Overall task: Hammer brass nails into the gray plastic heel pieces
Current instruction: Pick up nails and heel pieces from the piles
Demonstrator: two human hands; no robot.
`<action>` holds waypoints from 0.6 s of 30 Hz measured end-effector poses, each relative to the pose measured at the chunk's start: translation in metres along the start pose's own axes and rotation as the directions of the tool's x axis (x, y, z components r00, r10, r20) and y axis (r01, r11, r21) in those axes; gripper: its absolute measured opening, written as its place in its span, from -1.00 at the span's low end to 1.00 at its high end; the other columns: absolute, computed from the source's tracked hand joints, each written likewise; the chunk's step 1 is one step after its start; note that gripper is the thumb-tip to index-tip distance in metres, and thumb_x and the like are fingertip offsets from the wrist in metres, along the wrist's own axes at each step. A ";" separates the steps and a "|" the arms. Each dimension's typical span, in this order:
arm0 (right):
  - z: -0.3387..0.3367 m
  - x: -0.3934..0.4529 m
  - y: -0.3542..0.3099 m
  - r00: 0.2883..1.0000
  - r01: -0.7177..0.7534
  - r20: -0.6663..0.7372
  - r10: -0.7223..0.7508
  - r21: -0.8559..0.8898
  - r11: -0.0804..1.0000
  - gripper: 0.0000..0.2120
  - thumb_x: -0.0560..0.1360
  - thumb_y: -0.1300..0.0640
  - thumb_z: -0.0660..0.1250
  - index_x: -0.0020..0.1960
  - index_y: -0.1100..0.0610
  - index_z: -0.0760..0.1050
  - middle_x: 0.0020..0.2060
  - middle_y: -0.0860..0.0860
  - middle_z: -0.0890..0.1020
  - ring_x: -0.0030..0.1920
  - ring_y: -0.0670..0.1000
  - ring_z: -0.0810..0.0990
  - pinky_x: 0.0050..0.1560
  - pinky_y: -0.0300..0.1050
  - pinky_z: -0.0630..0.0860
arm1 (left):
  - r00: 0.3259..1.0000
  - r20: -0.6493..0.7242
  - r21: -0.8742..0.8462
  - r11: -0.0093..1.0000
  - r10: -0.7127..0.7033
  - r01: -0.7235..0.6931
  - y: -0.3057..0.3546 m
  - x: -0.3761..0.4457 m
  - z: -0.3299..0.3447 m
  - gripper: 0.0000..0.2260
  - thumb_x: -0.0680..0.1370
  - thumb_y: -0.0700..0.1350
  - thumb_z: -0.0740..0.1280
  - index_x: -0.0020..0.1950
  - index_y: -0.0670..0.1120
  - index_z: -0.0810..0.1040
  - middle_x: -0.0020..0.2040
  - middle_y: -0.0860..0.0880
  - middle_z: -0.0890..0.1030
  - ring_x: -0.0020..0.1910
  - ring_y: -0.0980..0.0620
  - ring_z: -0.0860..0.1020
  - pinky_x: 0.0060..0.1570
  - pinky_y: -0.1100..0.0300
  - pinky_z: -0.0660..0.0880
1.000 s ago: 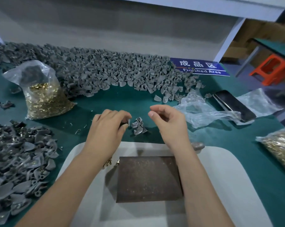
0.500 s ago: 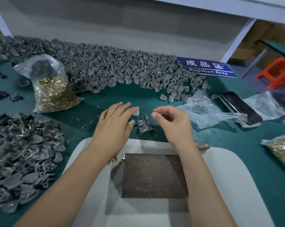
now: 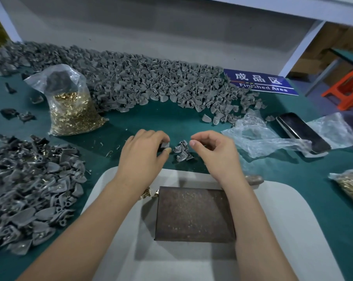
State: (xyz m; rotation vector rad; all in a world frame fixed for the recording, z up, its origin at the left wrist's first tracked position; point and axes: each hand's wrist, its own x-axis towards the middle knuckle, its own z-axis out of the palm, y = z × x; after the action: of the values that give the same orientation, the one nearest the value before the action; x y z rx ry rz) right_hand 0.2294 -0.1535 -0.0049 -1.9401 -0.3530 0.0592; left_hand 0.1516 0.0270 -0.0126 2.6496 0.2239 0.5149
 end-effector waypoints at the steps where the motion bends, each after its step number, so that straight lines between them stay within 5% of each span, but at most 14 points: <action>1: 0.000 0.000 0.000 1.000 -0.004 -0.001 0.004 0.007 1.000 -0.86 0.52 0.15 0.51 -0.11 -0.08 0.66 -0.19 -0.18 0.73 -0.12 -0.19 0.67 -0.07 -0.25 0.57 | 1.000 -0.012 0.015 1.000 -0.011 0.011 0.001 -0.001 -0.001 -0.87 0.55 0.01 0.42 0.07 0.07 0.57 -0.04 0.12 0.62 0.06 -0.02 0.51 0.03 0.03 0.40; 4: 0.001 0.000 -0.001 1.000 -0.025 0.008 0.025 0.019 1.000 -0.87 0.53 0.15 0.51 -0.11 -0.08 0.66 -0.19 -0.17 0.73 -0.18 -0.19 0.66 -0.12 -0.20 0.54 | 0.999 -0.024 0.051 0.998 -0.025 0.026 0.002 -0.002 -0.003 -0.88 0.56 0.03 0.41 0.06 0.08 0.55 -0.06 0.12 0.63 0.03 -0.03 0.53 0.01 0.03 0.37; 12: -0.001 -0.001 -0.003 1.000 -0.006 0.017 0.006 0.021 1.000 -0.87 0.54 0.16 0.49 -0.09 -0.07 0.66 -0.19 -0.17 0.72 -0.18 -0.22 0.65 -0.15 -0.21 0.53 | 0.998 -0.032 -0.036 0.998 -0.058 0.057 0.007 -0.002 -0.005 -0.67 0.64 -0.10 0.28 0.41 0.05 0.48 0.11 0.08 0.63 0.17 -0.03 0.50 0.13 0.00 0.40; 18: 0.000 -0.002 -0.004 1.000 -0.004 0.017 0.004 0.009 1.000 -0.88 0.53 0.17 0.49 -0.07 -0.05 0.67 -0.18 -0.17 0.73 -0.14 -0.21 0.67 -0.09 -0.24 0.57 | 0.996 -0.081 -0.003 1.000 -0.025 0.025 0.010 -0.004 -0.009 -0.74 0.67 0.02 0.21 0.29 0.05 0.59 0.05 0.06 0.63 0.12 -0.06 0.51 0.10 -0.01 0.40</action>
State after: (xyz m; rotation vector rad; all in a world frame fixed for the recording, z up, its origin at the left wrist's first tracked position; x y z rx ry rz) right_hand 0.2269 -0.1526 -0.0019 -1.9321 -0.3593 0.0803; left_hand 0.1454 0.0211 -0.0016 2.6237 0.2805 0.6142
